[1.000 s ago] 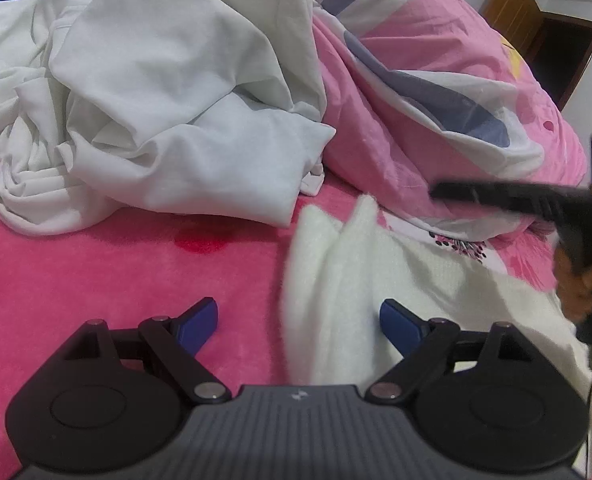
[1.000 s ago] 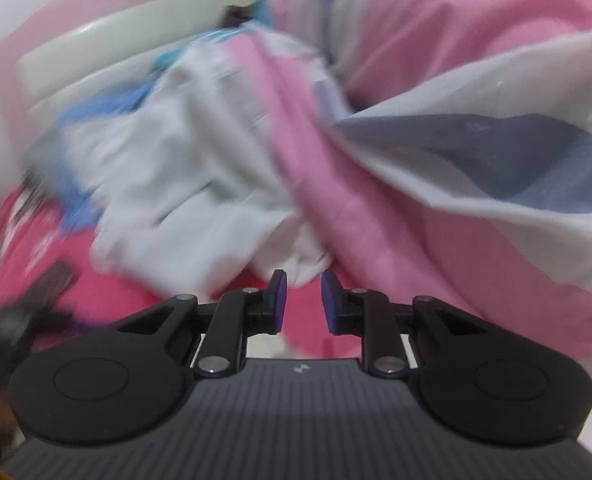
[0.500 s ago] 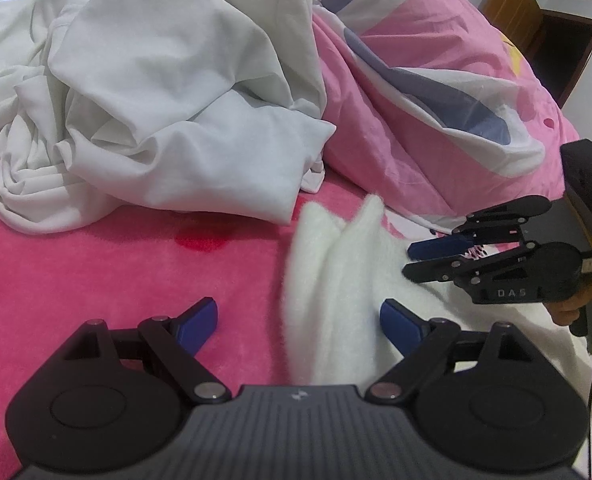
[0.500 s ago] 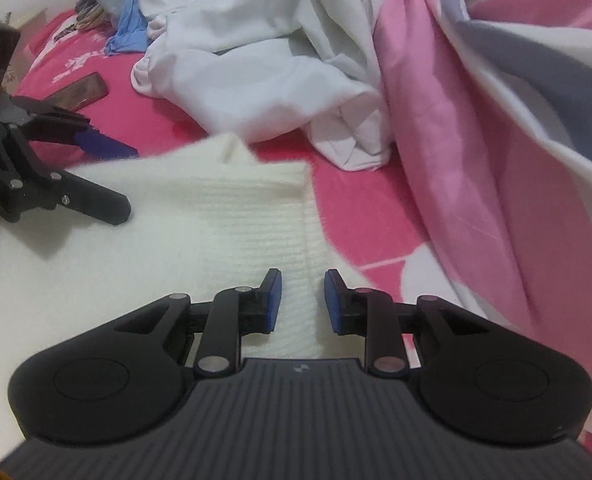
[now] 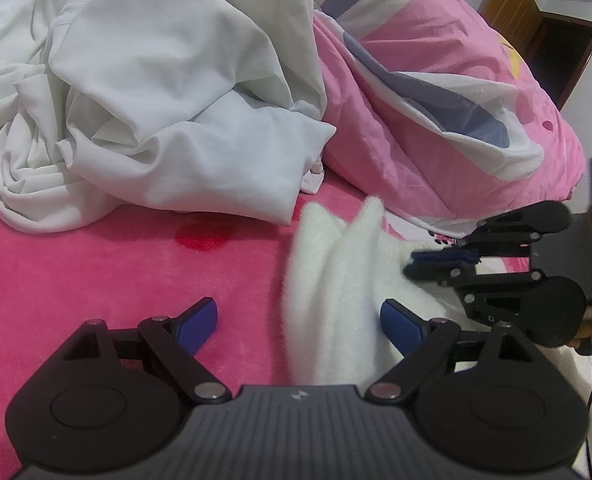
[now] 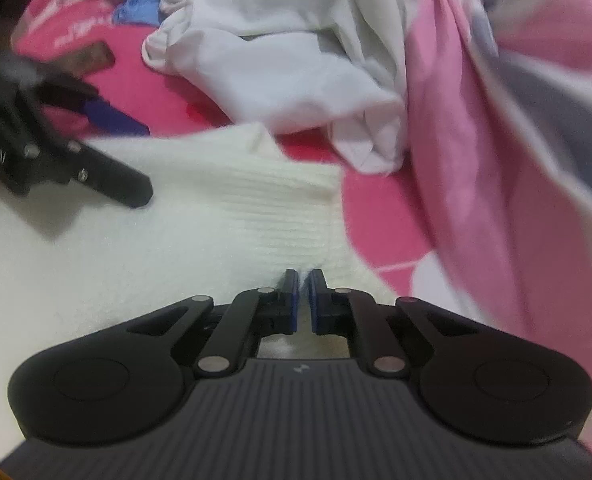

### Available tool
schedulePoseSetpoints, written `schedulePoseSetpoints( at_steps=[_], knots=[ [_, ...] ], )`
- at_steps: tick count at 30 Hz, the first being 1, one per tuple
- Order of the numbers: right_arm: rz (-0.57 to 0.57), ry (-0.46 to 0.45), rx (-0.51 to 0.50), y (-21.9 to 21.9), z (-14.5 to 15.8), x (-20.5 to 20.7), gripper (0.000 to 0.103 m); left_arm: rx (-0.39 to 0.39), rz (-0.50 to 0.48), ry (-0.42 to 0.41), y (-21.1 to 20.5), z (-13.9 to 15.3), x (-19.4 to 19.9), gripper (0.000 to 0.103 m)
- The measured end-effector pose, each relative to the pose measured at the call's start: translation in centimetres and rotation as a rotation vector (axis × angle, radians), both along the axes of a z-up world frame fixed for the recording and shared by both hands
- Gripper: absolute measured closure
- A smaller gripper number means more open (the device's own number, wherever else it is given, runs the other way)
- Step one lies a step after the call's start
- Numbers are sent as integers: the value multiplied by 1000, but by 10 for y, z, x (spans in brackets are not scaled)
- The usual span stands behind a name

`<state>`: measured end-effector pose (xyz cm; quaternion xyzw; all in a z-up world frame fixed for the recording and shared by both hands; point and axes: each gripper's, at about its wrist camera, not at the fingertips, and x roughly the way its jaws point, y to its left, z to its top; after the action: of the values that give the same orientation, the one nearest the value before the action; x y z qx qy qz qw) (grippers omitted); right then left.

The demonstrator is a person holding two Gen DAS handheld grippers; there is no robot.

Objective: Fold clothes

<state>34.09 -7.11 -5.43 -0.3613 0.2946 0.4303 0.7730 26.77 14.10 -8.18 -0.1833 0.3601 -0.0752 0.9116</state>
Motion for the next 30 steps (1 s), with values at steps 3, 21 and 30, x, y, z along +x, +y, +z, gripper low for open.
schedulePoseSetpoints(
  at_steps=[3, 21, 30],
  knots=[
    [7, -140, -33, 4, 5, -14, 99, -19, 1, -1, 3, 0, -1, 13],
    [-126, -253, 40, 0, -12, 11, 94, 61, 29, -9, -1, -1, -3, 13],
    [-385, -184, 243, -115, 60, 32, 89, 65, 29, -12, -2, -1, -2, 12]
  ],
)
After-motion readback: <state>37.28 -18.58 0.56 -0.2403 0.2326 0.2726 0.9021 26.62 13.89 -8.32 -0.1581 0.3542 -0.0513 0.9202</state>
